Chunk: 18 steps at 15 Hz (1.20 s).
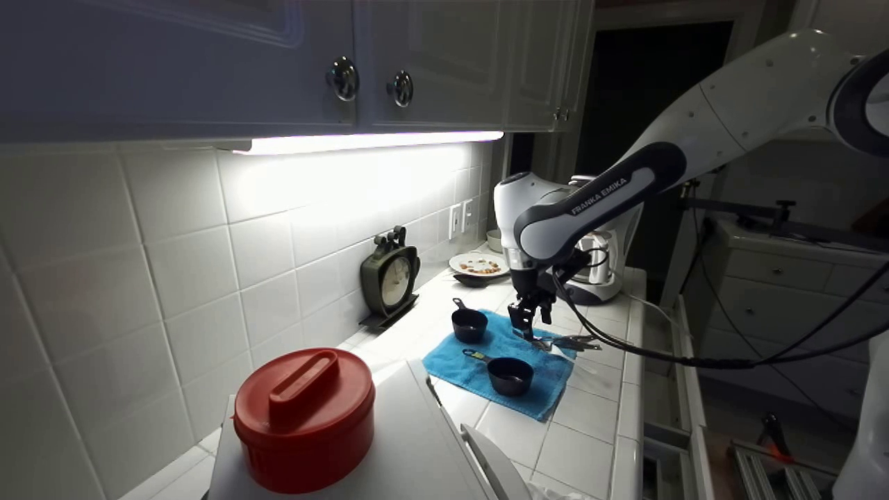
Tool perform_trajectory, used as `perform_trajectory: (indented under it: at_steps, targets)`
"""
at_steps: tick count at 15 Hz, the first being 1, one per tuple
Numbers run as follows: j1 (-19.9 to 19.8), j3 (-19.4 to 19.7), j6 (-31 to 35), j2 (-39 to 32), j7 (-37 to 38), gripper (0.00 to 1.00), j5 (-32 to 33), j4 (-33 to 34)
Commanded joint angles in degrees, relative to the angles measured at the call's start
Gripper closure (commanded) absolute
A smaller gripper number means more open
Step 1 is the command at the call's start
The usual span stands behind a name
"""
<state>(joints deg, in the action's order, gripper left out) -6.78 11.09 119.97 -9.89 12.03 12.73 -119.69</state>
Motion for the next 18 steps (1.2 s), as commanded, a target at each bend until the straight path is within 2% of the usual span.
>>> perform_trajectory:
  at_steps: [1, 5, 7, 8, 9, 10, 11, 12, 15, 17, 18]
  targets:
    - [0.13, -0.33, 1.19, -1.68, 1.71, 0.16, 1.86, 0.28]
    - [0.32, -0.17, 2.27, -3.72, 2.15, 0.33, 1.9, 0.8]
    - [0.39, -0.01, 3.04, -4.51, 2.49, 0.38, 2.02, 0.98]
    - [0.42, 0.05, 3.32, -4.82, 2.62, 0.45, 2.0, 1.03]
    - [0.45, 0.12, 3.64, -5.05, 2.79, 0.45, 2.05, 1.09]
    - [0.47, 0.18, 3.84, -5.23, 2.89, 0.53, 2.09, 1.14]
    - [0.5, 0.25, 4.01, -5.37, 3.06, 0.69, 2.12, 1.18]
    - [0.52, 0.3, 4.16, -5.49, 3.11, 0.7, 2.18, 1.2]
    - [0.54, 0.42, 4.25, -5.61, 3.18, 0.93, 2.26, 1.26]
    - [0.56, 0.49, 4.19, -5.58, 3.27, 0.96, 2.69, 1.46]
    - [0.57, 0.5, 4.19, -5.55, 3.45, 0.92, 3.12, 1.64]
